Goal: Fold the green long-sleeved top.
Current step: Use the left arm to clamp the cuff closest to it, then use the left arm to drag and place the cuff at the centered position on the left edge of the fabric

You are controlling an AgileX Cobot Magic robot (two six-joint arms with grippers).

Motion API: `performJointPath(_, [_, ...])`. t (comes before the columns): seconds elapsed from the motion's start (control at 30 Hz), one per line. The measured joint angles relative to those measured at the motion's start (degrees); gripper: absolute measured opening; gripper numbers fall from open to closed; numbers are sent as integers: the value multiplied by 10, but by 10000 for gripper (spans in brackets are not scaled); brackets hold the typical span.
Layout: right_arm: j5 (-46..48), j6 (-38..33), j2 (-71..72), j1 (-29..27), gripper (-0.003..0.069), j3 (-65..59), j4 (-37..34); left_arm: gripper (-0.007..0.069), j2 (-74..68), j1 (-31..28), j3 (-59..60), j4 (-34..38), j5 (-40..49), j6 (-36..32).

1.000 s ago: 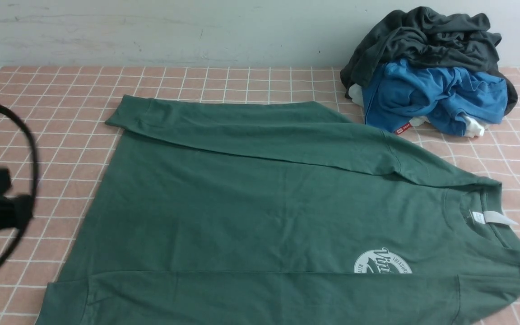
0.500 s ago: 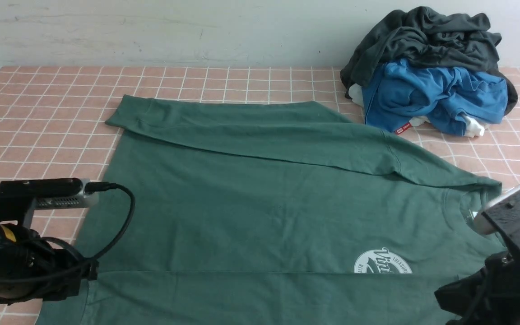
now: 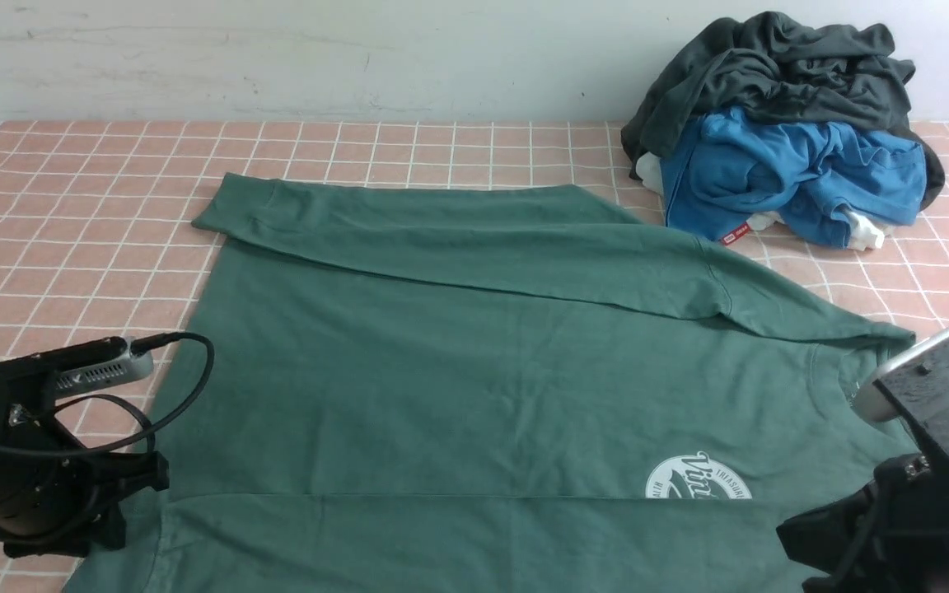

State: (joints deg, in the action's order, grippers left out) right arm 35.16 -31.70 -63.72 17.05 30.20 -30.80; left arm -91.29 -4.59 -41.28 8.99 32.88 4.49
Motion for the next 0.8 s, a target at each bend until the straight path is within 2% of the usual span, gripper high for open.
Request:
performJointPath(0.1, [0,0,0,0,-14,0,0,25,11,2,-2,1,0,-11])
performJointPath(0.27, [-4,0,0,0,-14,0,0,20,53,18,-20,-1,8,-15])
performJointPath(0.5, [-9,-1,0,0,-14,0,1,20,103,48,-109,-11,14,-39])
performJointPath(0.8, [-10,-9,0,0,-14,0,4,20,0,49,-248,-28,0,-49])
